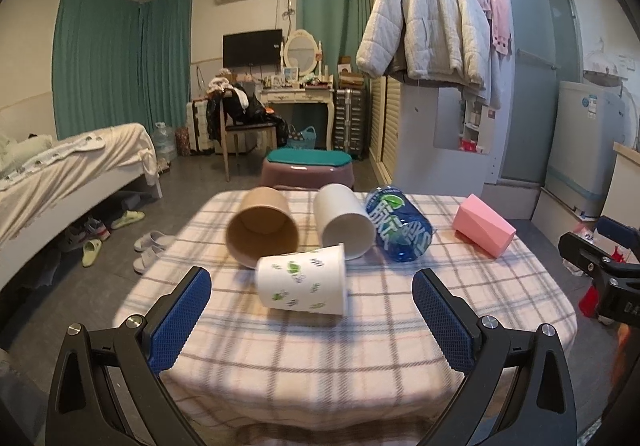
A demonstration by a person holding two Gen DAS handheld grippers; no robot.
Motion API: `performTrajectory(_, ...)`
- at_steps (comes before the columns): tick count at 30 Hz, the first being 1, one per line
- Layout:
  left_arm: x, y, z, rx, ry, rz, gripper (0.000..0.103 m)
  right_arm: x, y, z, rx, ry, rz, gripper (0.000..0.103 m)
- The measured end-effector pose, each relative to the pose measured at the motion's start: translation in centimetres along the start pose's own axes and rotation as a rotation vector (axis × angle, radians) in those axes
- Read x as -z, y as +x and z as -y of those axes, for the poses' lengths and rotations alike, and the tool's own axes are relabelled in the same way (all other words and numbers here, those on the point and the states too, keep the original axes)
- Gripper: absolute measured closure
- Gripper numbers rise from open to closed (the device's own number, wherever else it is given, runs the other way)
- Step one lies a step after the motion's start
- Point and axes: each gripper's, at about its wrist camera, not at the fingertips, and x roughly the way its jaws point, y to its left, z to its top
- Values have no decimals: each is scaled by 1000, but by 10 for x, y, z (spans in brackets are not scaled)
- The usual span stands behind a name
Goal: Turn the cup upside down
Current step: 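Reach the right tool to the pink hexagonal cup and grasp it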
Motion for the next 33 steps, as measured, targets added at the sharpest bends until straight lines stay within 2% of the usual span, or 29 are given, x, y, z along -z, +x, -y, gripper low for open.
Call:
performTrajectory(6,-7,30,23,-3,2,-40,0,-11,58,35,-23,-77,-113,0)
performTrajectory(13,-16,72,48,-15,17,-73,0,-23,144,46,-58,-113,-225,0)
performTrajectory(19,-17,97,59,-20,49,-91,0,-16,210,55,-51,-101,-330,11)
performTrajectory(22,-16,104,63,-20,61,-95,0,-14,219,54,-52,-102,-342,16)
performTrajectory(24,-16,108,65,-16,63,-105,0,-12,224,55,-58,-97,-354,37)
performTrajectory(28,-14,103,65,-5,65,-115,0,-9,222,61,-43,-58,-374,40)
performTrajectory(33,-19,80,61,14,60,-80,0,-10,187,62,-30,5,-358,42)
